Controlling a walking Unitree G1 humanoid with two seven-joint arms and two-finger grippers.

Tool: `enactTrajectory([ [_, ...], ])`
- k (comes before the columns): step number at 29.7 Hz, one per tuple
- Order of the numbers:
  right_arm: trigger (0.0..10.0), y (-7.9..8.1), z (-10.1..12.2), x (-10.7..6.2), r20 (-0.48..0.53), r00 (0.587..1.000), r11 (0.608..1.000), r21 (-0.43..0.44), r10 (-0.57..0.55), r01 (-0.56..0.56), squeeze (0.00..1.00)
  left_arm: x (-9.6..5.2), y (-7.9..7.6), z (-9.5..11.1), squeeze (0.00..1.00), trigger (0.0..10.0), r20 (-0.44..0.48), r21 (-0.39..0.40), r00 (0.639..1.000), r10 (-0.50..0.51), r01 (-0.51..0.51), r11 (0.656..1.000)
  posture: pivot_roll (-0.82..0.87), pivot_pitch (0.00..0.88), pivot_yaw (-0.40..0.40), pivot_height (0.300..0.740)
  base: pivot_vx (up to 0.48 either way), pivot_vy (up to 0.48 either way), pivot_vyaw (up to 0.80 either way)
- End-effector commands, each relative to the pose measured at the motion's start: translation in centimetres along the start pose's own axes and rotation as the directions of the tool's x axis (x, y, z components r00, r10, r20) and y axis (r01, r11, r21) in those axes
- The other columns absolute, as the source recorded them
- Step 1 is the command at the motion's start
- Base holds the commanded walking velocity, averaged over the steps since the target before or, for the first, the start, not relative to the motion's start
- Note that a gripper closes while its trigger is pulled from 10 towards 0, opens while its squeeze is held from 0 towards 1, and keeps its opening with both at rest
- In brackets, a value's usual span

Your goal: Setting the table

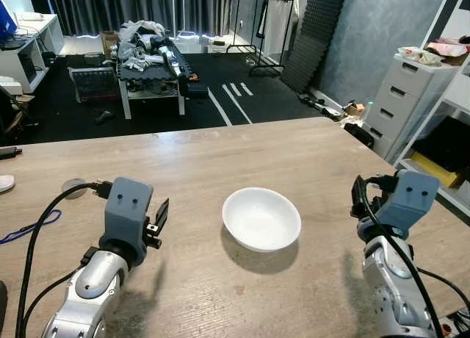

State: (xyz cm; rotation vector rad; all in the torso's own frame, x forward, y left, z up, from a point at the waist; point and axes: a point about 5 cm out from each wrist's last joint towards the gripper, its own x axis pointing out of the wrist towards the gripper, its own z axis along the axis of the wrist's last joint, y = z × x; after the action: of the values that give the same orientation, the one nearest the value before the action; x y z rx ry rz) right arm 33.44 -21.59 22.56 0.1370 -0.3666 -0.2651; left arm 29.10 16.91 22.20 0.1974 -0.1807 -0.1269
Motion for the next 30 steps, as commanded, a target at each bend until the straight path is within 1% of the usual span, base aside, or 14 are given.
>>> enactTrajectory([
  [1, 10.0, -0.57, -0.33, -0.16, -0.007, 1.000, 1.000, -0.010, -0.023, 0.023, 0.00, -0.05, -0.01, -0.32, 0.00, 10.0, -0.007, 0.008, 1.000, 0.007, -0.007, 1.000, 0.10, 0.121, 0.042, 0.740, 0.000, 0.000, 0.00],
  [11, 10.0, -0.59, -0.43, -0.14, -0.011, 1.000, 1.000, -0.015, -0.023, 0.023, 0.00, -0.03, -0.04, -0.36, 0.00, 10.0, -0.009, 0.006, 1.000, 0.011, -0.011, 1.000, 0.10, 0.125, 0.043, 0.740, 0.000, 0.000, 0.00],
  [30, 10.0, -0.51, -0.64, -0.18, -0.018, 1.000, 1.000, -0.016, -0.023, 0.022, 0.00, -0.01, -0.02, -0.49, 0.00, 10.0, -0.012, 0.005, 1.000, 0.010, -0.010, 1.000, 0.10, 0.123, 0.044, 0.740, -0.360, 0.000, 0.00],
])
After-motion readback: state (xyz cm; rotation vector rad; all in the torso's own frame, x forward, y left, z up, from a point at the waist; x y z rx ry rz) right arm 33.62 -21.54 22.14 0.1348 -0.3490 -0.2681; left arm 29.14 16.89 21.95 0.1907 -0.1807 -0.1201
